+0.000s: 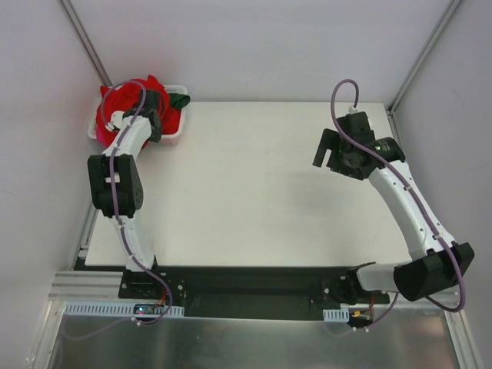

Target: Fold and stack the t-shirts

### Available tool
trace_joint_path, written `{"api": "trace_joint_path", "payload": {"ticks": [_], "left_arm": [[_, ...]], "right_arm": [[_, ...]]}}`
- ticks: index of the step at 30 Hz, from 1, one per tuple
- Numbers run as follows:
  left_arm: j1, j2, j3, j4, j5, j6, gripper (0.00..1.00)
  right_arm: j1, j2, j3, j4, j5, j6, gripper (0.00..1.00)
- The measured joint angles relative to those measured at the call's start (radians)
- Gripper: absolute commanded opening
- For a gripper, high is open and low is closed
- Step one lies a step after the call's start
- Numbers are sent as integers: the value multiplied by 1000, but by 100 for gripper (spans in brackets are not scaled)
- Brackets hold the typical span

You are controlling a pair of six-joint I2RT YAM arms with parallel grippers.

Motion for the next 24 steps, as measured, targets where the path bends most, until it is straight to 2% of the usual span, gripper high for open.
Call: {"api": "trace_joint_path", "payload": {"ticks": [4, 8, 14, 20, 24], "left_arm": [[0, 143, 206, -31, 15, 64, 0], [0, 218, 351, -154, 22, 134, 0], [0, 222, 359, -165, 23, 162, 0], [0, 178, 281, -98, 22, 195, 0], [0, 160, 253, -75, 23, 240, 6]], "right_arm": [[-16, 14, 50, -4, 8, -22, 96], [-36, 57, 92, -4, 8, -35, 96], [-61, 118, 115, -8, -10, -47, 96], [-66, 145, 120, -10, -41, -47, 96], [-66, 149, 120, -9, -63, -48, 96]]}}
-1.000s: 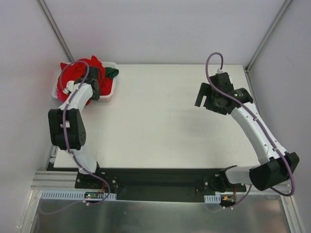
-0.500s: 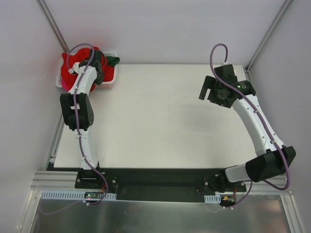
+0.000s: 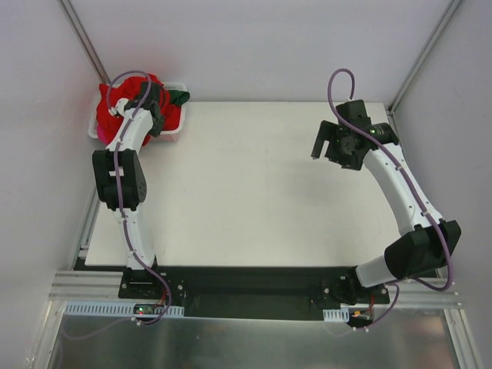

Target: Fold and stack the t-shirts

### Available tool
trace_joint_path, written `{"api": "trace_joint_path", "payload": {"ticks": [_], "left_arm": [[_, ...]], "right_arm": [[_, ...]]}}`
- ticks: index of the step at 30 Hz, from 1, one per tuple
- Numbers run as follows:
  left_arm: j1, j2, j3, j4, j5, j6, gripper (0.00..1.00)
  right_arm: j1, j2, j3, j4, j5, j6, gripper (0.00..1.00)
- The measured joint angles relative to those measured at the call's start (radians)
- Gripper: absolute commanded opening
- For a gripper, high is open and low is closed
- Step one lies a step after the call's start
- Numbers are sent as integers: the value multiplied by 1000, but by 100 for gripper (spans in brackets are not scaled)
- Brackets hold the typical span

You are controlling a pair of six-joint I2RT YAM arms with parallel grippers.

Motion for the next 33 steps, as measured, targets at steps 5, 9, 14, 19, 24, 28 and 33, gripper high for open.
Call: {"api": "trace_joint_path", "payload": {"ticks": [5, 9, 14, 19, 24, 28, 33], "left_arm": [[0, -17, -23, 18, 9, 57, 12], [1, -45, -69, 42, 19, 104, 48], [-26, -146, -188, 61, 89, 193, 85], [-45, -299, -240, 61, 161, 314, 88], [-43, -579, -364, 75, 255, 412, 94], [-35, -849, -527, 90, 336, 468, 99], [19, -1037, -700, 84, 430, 484, 99]], "right_arm": [[0, 0, 0, 5, -11, -14, 96], [0, 0, 0, 13, -34, -25, 96], [0, -1, -2, 63, -134, -56, 96], [0, -19, -32, 190, -304, -101, 96], [44, -58, -73, 342, -468, -108, 96], [147, -134, -157, 469, -501, -101, 96], [223, -180, -239, 560, -468, -37, 96]]}}
